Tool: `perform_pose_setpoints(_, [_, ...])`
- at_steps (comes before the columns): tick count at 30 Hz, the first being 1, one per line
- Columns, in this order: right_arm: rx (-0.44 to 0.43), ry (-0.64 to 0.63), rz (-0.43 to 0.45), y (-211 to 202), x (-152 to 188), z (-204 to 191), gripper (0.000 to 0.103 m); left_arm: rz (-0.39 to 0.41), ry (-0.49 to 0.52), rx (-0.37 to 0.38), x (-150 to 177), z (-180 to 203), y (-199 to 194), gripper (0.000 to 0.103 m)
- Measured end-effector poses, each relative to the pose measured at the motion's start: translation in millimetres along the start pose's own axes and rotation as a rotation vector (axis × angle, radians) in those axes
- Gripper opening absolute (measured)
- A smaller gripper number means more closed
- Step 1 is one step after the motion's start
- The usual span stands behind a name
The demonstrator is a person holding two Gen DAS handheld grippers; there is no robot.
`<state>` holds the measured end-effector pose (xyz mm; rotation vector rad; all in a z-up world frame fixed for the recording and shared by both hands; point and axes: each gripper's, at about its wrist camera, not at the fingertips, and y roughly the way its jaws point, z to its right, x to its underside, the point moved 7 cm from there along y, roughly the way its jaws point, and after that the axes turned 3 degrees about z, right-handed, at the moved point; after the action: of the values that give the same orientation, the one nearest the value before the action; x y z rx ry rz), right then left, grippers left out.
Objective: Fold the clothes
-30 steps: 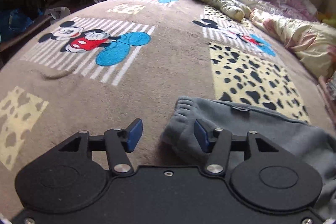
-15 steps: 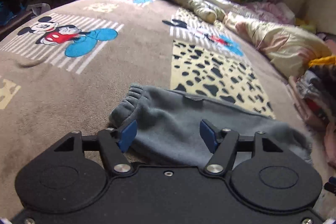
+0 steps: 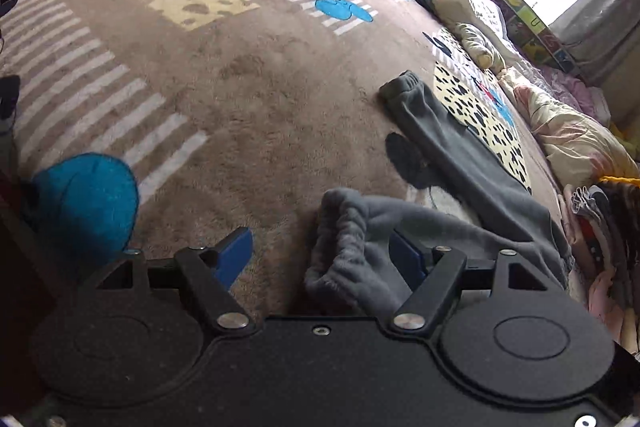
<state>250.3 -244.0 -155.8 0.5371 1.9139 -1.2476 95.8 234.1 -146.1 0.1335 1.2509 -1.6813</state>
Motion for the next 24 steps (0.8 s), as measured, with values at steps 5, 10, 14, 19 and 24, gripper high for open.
perform_pose_setpoints(5, [-0.062, -0.005, -0.007, -5, 3, -1, 0.048, -0.028, 0.001, 0.017, 23, -8, -4, 0.075])
perform_pose_setpoints(10, [-0.089, 0.011, 0.012, -9, 1, 5, 0.05, -0.029, 0.037, 0.042, 27, 2, 3, 0.075])
perform_pose_setpoints(14, [-0.141, 0.077, -0.017, 10, -2, 8, 0.05, -0.012, 0.059, 0.017, 27, 8, 14, 0.075])
perform_pose_setpoints(19, [-0.025, -0.14, -0.079, 15, 21, -12, 0.044, 0.033, 0.1, -0.009, 28, 13, 25, 0.072])
perform_pose_setpoints(24, [0.003, -0.094, -0.035, 5, 32, -3, 0.044, 0.064, 0.111, -0.004, 20, 22, 24, 0.026])
